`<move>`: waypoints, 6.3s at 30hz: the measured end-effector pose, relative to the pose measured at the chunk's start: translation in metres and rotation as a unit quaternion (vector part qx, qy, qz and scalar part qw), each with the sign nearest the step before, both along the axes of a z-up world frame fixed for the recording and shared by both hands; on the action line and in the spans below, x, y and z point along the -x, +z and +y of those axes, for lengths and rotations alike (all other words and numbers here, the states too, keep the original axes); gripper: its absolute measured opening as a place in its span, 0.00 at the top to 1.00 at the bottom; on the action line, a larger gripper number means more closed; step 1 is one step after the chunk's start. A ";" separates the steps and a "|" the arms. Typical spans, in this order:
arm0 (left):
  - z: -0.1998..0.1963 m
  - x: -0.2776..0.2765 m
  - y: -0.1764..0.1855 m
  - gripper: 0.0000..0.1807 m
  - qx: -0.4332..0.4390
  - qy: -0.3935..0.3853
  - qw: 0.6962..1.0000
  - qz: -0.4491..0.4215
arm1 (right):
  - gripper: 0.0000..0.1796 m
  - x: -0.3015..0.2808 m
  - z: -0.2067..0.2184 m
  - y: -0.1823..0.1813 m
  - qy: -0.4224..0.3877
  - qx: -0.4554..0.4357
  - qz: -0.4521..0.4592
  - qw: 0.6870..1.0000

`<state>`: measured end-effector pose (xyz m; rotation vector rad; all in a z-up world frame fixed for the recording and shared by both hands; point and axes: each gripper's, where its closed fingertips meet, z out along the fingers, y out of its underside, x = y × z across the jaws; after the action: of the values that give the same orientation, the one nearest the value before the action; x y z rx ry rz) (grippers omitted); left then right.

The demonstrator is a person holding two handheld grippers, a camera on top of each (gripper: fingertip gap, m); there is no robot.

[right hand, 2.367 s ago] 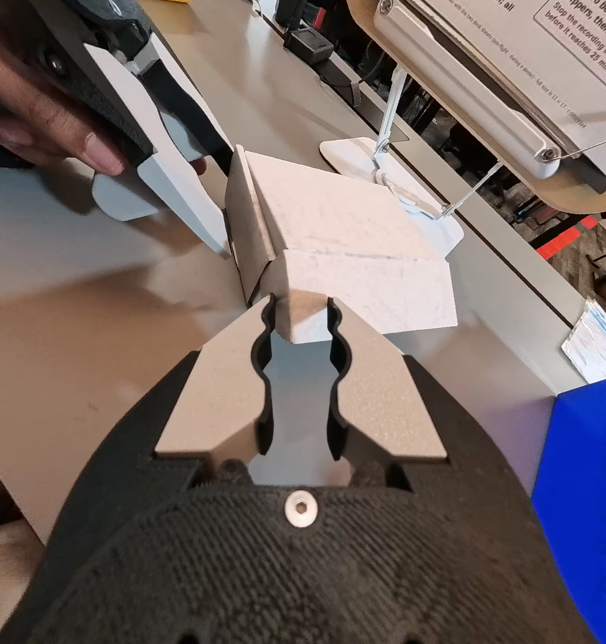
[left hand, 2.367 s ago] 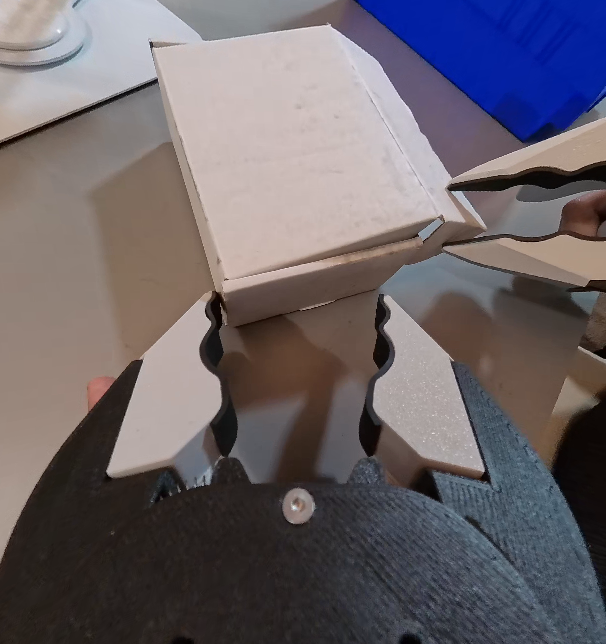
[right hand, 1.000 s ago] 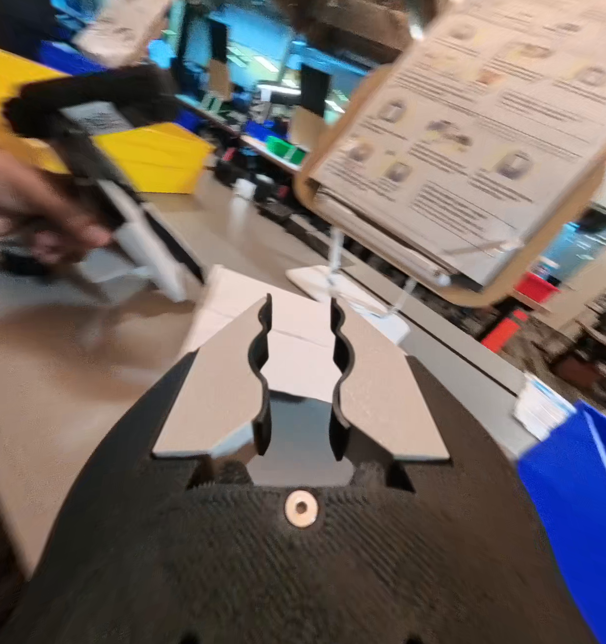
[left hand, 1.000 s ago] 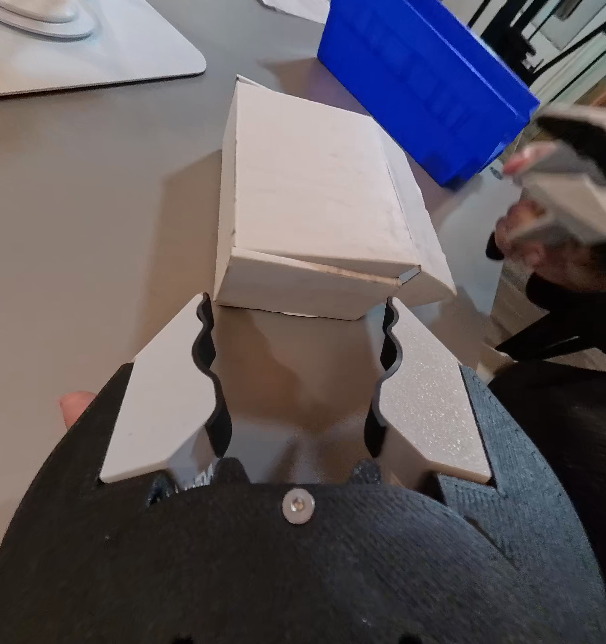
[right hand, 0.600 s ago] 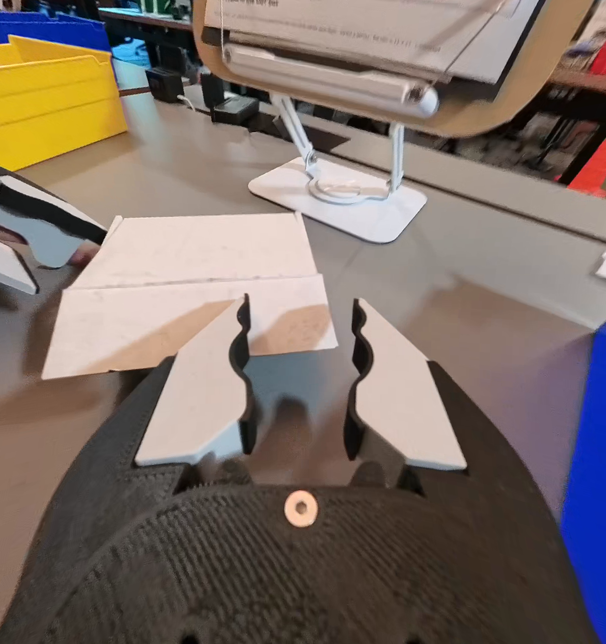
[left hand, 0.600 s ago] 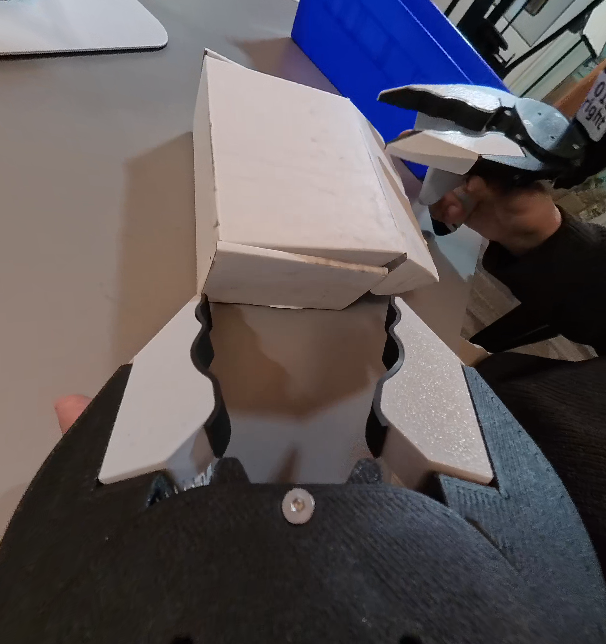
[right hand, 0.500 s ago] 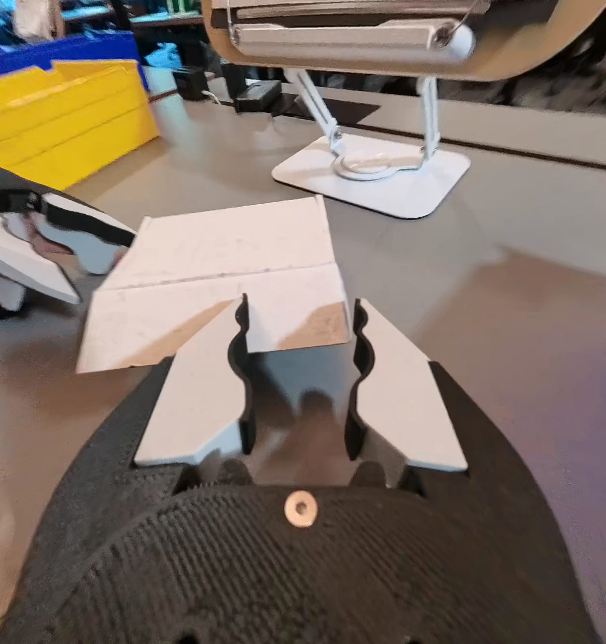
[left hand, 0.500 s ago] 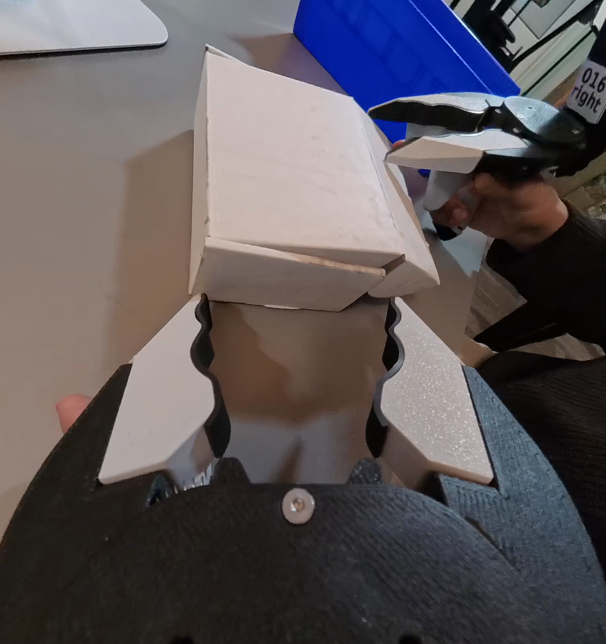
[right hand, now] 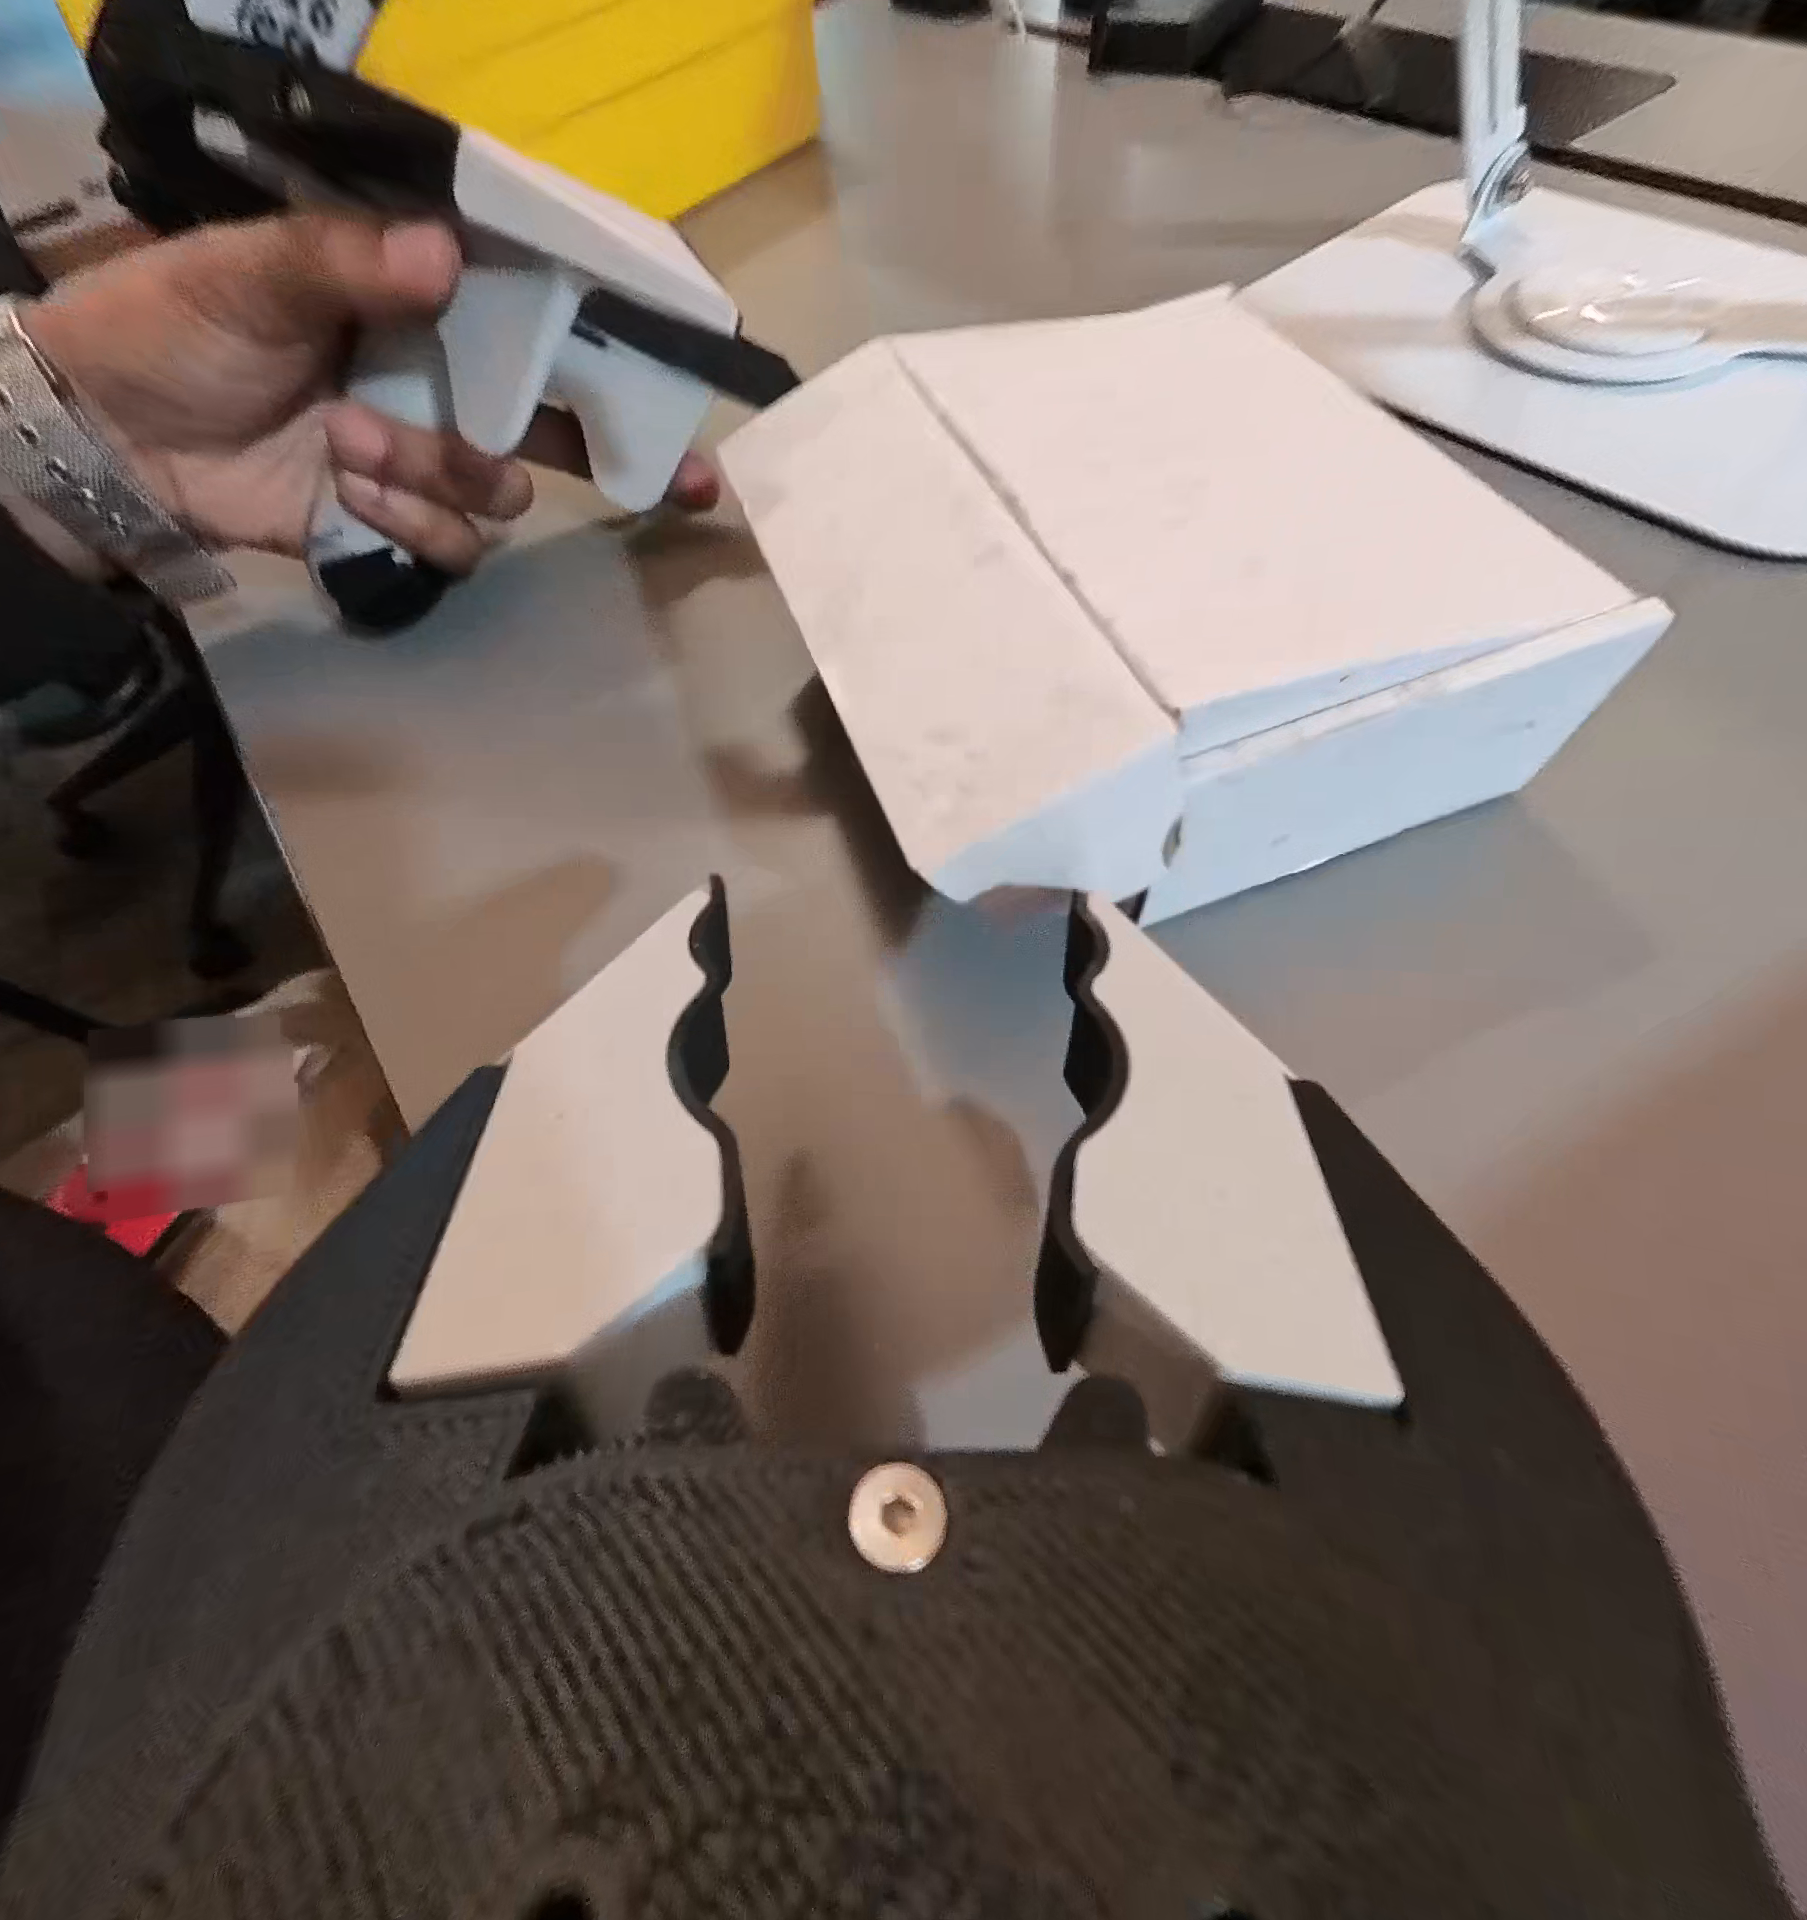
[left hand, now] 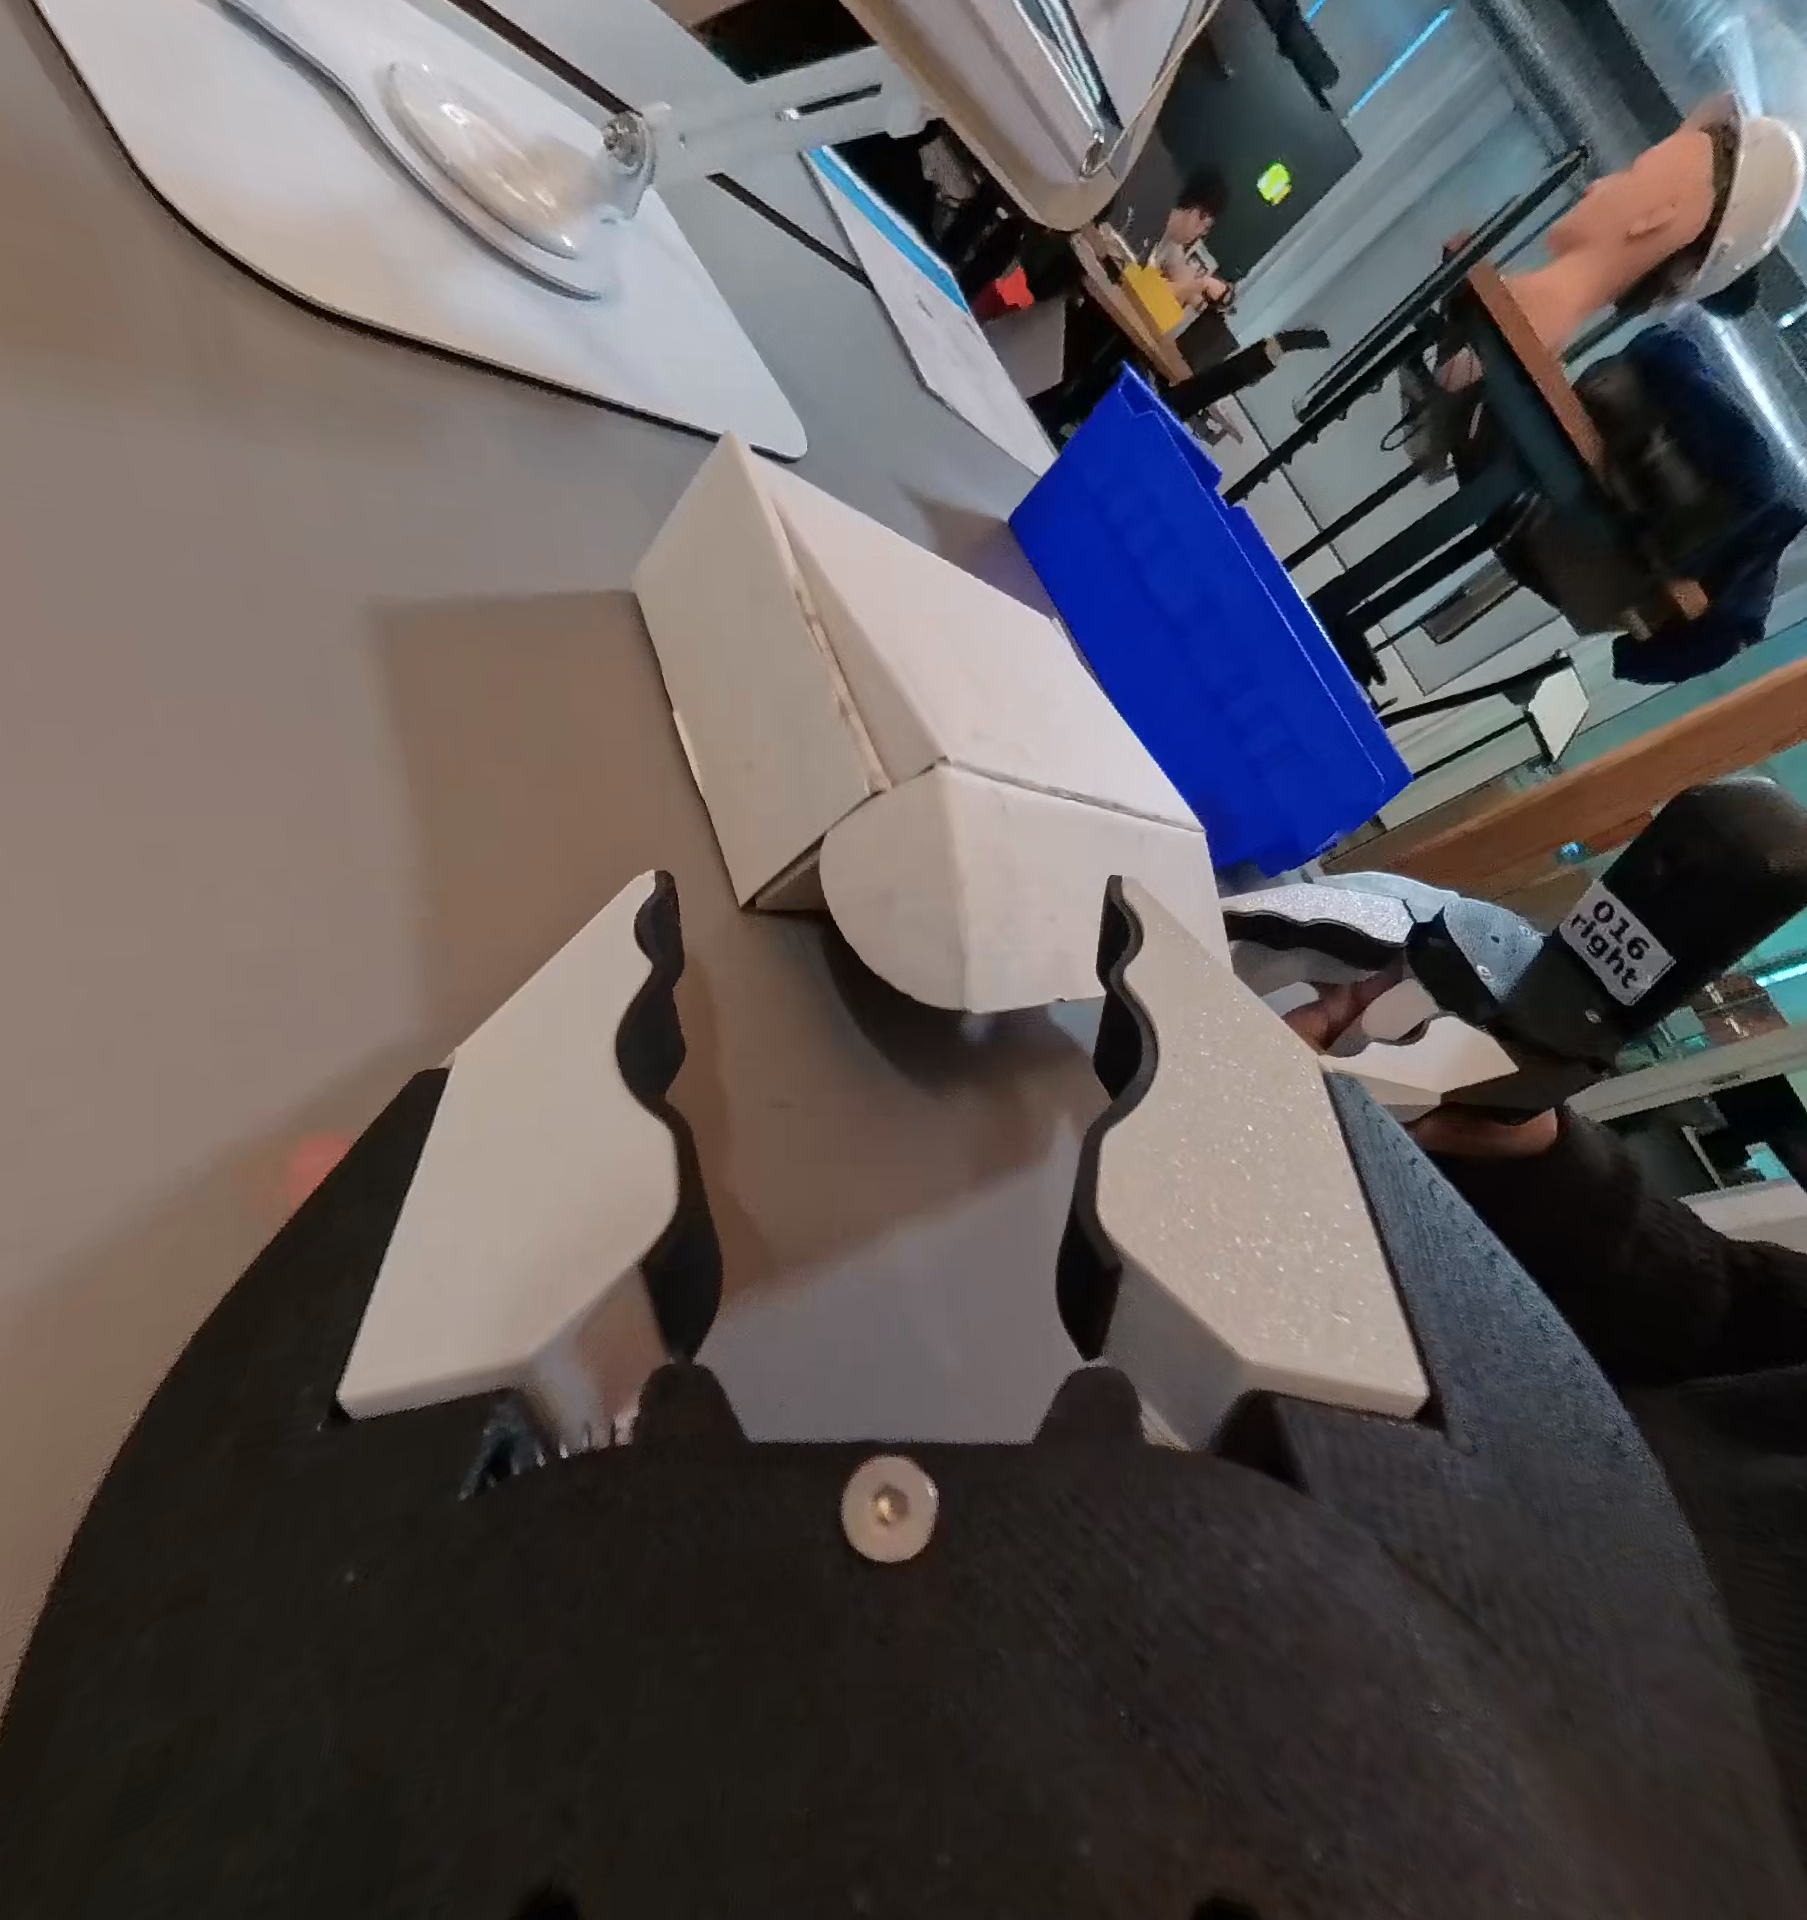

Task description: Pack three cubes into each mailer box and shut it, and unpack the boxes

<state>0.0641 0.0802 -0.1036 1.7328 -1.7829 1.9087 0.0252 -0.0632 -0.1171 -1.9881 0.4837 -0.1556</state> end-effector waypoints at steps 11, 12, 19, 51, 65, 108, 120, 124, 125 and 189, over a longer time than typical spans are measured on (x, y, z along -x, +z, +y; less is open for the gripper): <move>-0.024 0.007 -0.007 0.57 -0.051 -0.056 0.997 -0.020 | 0.66 -0.027 -0.010 0.012 -0.040 -0.064 0.038 0.996; -0.026 0.007 -0.007 0.57 -0.054 -0.058 0.997 -0.024 | 0.65 -0.025 -0.008 0.013 -0.035 -0.062 0.033 0.997; -0.037 0.011 -0.007 0.59 -0.064 -0.072 0.995 -0.030 | 0.65 -0.013 0.002 0.006 -0.001 -0.024 -0.001 1.000; -0.038 0.011 -0.013 0.58 -0.108 -0.069 0.991 -0.031 | 0.72 -0.012 0.001 0.001 0.002 -0.007 0.004 1.000; -0.047 -0.009 0.014 0.39 -0.067 -0.137 0.983 -0.101 | 0.48 -0.048 -0.003 0.014 -0.050 -0.058 0.008 0.997; -0.047 -0.010 -0.017 0.55 -0.170 -0.150 0.972 -0.065 | 0.66 -0.043 -0.006 -0.007 0.002 -0.035 0.120 0.992; -0.051 -0.002 -0.022 0.51 -0.167 -0.180 0.968 -0.051 | 0.50 -0.041 -0.003 -0.013 0.051 -0.007 0.115 0.992; -0.052 -0.001 -0.023 0.49 -0.174 -0.177 0.967 -0.051 | 0.50 -0.044 -0.002 -0.013 0.062 -0.006 0.118 0.991; -0.052 -0.001 -0.023 0.49 -0.174 -0.176 0.968 -0.050 | 0.51 -0.044 -0.003 -0.013 0.062 -0.010 0.124 0.990; -0.083 0.065 -0.025 0.58 -0.266 -0.152 0.947 -0.094 | 0.59 -0.039 -0.028 -0.007 0.072 -0.024 0.122 0.990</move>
<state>-0.0010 -0.0025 -0.1288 1.2838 -2.6464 1.6061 0.0643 -0.0917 -0.1241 -1.9963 0.4921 0.1892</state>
